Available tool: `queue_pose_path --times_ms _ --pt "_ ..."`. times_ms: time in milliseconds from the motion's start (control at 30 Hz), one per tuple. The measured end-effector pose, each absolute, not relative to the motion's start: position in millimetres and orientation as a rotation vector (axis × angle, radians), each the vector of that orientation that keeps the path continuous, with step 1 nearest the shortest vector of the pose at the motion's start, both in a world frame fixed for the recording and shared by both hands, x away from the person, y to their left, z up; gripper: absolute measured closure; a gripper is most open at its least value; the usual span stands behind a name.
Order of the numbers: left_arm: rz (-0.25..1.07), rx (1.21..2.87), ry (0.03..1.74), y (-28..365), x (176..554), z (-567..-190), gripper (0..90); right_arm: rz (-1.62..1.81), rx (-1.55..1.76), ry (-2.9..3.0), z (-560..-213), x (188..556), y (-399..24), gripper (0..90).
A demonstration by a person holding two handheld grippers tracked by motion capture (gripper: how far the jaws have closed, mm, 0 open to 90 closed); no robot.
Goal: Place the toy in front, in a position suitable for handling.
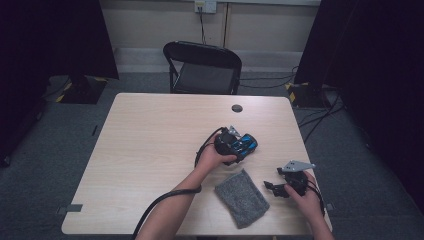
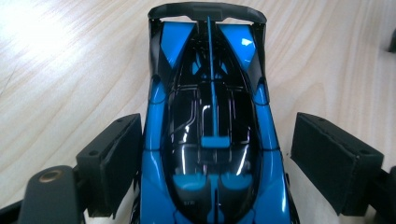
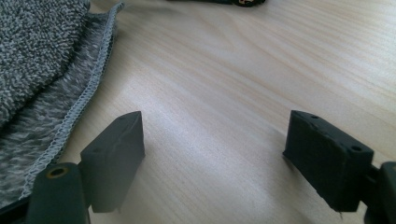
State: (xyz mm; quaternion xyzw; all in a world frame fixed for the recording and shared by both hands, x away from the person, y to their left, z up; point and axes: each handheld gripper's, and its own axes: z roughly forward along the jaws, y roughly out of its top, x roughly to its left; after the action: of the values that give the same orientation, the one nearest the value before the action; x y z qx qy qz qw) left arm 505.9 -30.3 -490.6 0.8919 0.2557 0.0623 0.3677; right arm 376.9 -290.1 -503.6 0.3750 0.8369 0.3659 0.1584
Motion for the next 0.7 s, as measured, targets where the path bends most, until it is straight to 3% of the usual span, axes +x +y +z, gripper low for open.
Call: queue_pose_path --times_ms 700 --pt "0.19 2.308 0.672 -37.9 509.9 -496.7 19.3 1.046 1.073 2.393 -503.7 377.0 -289.7 18.9"
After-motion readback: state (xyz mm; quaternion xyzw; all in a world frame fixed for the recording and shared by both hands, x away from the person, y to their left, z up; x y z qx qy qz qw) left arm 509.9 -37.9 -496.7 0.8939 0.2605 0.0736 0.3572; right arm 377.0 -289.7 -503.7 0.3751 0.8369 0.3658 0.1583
